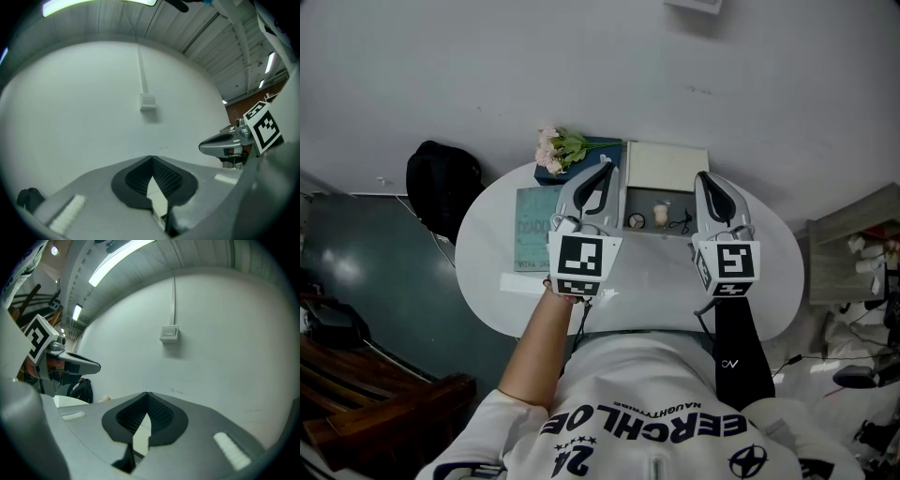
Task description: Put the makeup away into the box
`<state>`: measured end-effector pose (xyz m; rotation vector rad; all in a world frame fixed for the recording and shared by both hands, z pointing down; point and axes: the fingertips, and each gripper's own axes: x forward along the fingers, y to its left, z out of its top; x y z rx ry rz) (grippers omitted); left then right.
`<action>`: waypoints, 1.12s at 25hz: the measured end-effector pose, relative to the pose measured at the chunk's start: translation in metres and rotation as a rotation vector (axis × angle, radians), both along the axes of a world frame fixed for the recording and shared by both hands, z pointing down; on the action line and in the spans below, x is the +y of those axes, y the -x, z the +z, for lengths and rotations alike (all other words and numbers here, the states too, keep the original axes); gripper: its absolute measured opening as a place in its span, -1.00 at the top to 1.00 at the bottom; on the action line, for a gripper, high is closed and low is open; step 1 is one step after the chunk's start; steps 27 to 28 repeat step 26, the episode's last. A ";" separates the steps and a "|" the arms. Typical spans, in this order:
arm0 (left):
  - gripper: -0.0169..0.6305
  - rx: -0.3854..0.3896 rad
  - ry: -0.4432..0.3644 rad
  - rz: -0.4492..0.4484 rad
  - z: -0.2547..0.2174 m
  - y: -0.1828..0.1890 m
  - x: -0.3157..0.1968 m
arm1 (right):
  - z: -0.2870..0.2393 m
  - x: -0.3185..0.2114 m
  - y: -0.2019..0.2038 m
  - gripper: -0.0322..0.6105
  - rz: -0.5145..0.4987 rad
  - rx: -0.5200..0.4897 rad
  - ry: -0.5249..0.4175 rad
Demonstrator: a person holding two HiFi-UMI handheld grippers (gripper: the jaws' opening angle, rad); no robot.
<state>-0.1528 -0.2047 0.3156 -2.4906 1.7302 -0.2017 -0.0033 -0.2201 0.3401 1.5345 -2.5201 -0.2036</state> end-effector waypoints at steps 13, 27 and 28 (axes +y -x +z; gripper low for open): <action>0.95 0.001 0.004 0.007 0.001 0.002 -0.003 | 0.001 -0.001 -0.001 0.81 0.019 0.015 0.000; 0.95 0.003 0.009 0.024 0.001 -0.001 -0.006 | 0.000 -0.002 0.000 0.81 0.028 0.014 0.001; 0.95 0.003 0.009 0.024 0.001 -0.001 -0.006 | 0.000 -0.002 0.000 0.81 0.028 0.014 0.001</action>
